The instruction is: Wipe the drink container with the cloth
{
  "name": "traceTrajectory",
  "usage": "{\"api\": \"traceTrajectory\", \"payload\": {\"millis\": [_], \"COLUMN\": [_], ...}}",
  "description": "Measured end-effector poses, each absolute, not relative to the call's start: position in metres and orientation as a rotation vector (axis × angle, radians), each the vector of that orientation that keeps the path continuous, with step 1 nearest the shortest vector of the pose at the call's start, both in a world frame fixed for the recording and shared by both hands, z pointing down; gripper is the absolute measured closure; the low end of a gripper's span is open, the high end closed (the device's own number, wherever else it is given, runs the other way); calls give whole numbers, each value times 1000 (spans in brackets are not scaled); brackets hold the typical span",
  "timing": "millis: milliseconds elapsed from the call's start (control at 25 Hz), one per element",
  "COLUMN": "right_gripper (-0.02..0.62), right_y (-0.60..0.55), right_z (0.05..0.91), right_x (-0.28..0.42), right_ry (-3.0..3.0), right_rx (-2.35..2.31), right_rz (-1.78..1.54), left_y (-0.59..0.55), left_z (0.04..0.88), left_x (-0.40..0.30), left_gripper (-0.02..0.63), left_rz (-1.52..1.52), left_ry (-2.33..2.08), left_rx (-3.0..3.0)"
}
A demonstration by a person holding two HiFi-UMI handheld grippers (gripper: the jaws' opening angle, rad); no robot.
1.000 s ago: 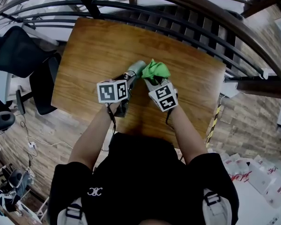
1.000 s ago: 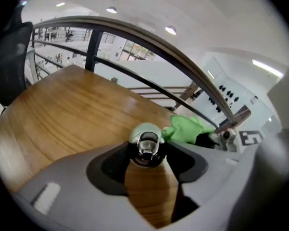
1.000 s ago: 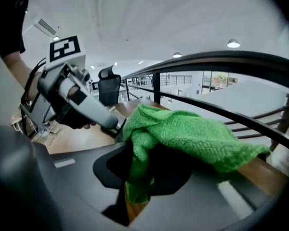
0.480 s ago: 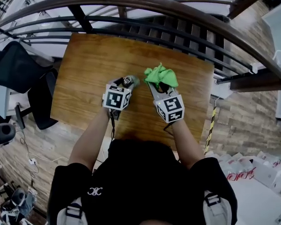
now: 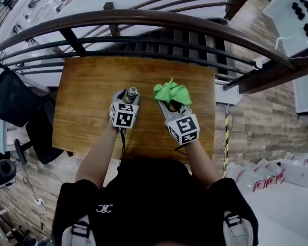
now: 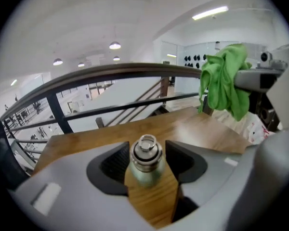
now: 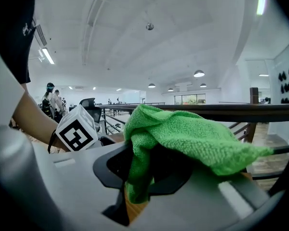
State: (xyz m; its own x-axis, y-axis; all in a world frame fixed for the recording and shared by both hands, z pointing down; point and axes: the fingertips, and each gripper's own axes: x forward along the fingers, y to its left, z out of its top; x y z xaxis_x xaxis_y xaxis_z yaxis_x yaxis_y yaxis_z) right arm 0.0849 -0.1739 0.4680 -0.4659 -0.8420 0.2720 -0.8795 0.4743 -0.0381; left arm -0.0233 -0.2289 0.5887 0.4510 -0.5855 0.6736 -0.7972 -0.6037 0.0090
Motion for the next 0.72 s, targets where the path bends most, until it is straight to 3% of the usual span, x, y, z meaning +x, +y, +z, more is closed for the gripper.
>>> {"api": "traceTrajectory", "payload": {"millis": [160,320,440,720], "right_gripper": [528,528,528,529], "right_y": [-164,-159,-160,-165], "right_z": [450,417,384,306], "right_x": [79,67,61,48], "right_ry": [-2538,-2597,-2644,-2635], "right_rx": [1498,1520,1593,1779], "right_rz": [266,193,138,-38], "left_y": [-229,-216,-202,-173], "left_z": [532,447,392,317], "left_x": [-40,-84,-122,-190], "left_gripper": [328,482,547,553], "left_rz": [630,306,155,4], "left_ry": [-1363,-1597,-1756,-1908], "left_rx": [2512,2530,2482,2340]}}
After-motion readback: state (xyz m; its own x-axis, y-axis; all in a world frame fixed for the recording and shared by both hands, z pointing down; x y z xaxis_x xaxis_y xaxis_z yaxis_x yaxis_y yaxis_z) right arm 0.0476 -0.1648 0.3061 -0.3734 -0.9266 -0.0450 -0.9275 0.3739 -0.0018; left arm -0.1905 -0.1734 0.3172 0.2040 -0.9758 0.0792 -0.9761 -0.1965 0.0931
